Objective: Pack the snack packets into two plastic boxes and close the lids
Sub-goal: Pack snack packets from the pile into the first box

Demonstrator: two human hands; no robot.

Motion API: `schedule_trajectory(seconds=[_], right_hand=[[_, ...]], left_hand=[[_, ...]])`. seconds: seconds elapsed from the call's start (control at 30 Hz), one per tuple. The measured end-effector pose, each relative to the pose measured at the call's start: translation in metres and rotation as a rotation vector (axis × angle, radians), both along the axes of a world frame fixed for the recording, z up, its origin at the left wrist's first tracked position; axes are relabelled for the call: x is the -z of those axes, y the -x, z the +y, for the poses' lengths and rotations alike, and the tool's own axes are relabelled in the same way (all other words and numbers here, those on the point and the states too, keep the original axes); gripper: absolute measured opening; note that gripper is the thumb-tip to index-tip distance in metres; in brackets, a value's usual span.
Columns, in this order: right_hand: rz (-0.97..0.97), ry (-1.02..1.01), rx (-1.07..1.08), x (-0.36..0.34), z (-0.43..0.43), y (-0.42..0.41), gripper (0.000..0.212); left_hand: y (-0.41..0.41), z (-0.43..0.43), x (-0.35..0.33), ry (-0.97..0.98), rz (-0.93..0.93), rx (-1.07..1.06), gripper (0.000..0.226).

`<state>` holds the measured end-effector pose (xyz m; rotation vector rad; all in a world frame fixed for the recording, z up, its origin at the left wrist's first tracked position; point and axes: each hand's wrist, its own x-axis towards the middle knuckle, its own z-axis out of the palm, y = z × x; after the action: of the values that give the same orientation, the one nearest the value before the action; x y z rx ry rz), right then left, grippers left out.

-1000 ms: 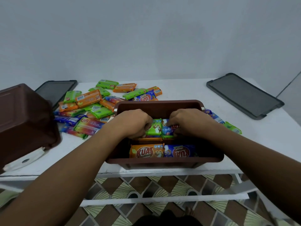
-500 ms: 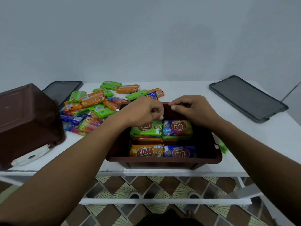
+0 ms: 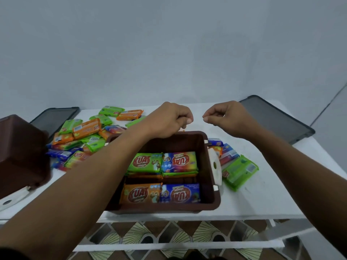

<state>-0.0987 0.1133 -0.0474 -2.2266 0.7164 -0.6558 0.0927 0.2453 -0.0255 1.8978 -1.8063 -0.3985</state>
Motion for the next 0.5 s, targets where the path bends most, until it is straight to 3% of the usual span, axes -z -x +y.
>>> schedule_trajectory(seconds=[0.27, 0.5], right_hand=[[0.378, 0.090, -0.172, 0.006, -0.051, 0.018, 0.006], [0.672, 0.119, -0.463, 0.022, -0.065, 0.021, 0.010]], left_hand=[[0.024, -0.053, 0.005, -0.059, -0.101, -0.056, 0.022], [0.030, -0.103, 0.023, -0.387, -0.173, -0.009, 0.016]])
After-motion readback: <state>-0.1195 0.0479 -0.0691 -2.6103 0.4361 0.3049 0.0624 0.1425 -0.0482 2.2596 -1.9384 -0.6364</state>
